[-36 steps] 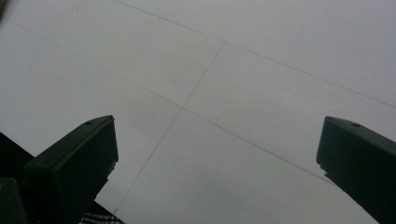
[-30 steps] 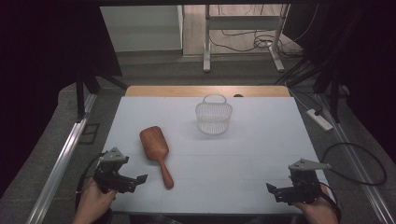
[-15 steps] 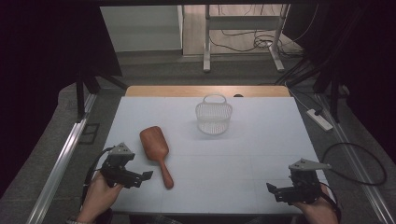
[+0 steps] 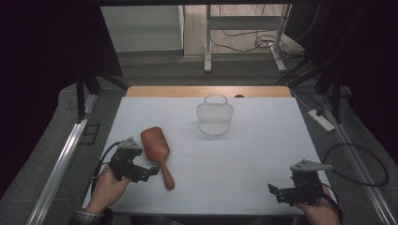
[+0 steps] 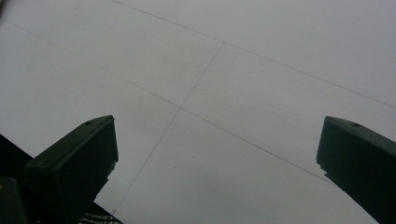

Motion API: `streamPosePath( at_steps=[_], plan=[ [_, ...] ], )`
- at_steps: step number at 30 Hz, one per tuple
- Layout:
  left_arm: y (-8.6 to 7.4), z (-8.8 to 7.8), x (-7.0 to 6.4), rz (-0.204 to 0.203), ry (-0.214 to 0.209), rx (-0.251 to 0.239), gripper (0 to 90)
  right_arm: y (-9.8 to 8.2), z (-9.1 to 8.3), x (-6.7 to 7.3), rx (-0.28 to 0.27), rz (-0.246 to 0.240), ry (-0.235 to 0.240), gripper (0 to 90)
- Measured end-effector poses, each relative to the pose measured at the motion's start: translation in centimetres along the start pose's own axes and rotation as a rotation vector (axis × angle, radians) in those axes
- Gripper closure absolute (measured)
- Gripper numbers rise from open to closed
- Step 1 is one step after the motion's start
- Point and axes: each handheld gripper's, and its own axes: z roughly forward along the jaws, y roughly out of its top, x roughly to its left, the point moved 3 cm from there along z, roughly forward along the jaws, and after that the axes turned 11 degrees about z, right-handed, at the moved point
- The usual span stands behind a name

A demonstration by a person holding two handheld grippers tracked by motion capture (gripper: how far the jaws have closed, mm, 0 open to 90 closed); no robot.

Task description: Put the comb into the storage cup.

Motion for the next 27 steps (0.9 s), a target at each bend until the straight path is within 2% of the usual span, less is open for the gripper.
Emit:
streamPosePath(
  at_steps=[9,27],
  plan=[
    [1.1,0.8,0.2,0.020,-0.008,0.011,0.0,0.0,0.1,0.0,0.006,-0.003,0.002,0.0],
    [3.2,2.5,0.6,0.035,-0.037,0.017,0.0,0.0,0.1,0.0,0.007,-0.008,0.004,0.0]
  ],
)
